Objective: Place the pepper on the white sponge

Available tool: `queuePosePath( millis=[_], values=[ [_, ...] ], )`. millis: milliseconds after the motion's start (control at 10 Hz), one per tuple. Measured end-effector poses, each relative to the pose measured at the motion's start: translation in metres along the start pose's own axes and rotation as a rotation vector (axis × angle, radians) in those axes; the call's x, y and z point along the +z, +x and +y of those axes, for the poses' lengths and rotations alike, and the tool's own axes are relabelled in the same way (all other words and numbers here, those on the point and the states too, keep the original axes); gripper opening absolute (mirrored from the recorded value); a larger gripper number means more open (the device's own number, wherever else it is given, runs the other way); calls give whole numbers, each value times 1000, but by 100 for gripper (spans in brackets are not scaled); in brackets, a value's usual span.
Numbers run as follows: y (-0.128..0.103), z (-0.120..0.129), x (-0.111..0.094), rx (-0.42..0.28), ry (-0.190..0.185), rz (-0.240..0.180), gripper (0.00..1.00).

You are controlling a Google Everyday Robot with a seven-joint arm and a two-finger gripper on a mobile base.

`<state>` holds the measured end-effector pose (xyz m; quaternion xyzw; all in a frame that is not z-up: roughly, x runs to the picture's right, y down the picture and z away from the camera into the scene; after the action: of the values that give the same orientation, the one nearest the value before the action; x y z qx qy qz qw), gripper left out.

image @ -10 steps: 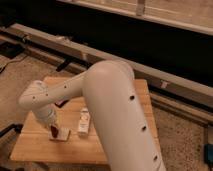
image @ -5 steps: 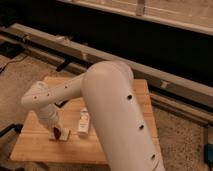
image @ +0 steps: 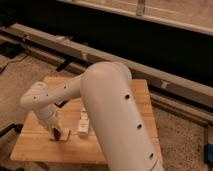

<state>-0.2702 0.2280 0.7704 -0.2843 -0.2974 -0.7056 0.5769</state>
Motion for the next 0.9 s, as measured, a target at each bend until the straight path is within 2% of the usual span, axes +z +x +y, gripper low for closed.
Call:
queuePosePath(
  millis=[500, 700, 800, 900],
  values=[
    [-2, -4, 3, -26, -3, -27, 58],
    [-3, -5, 4, -33, -6, -34, 75],
    [-3, -6, 5, -37, -7, -38, 80],
    [-3, -6, 5, -40, -8, -40, 80]
  ],
)
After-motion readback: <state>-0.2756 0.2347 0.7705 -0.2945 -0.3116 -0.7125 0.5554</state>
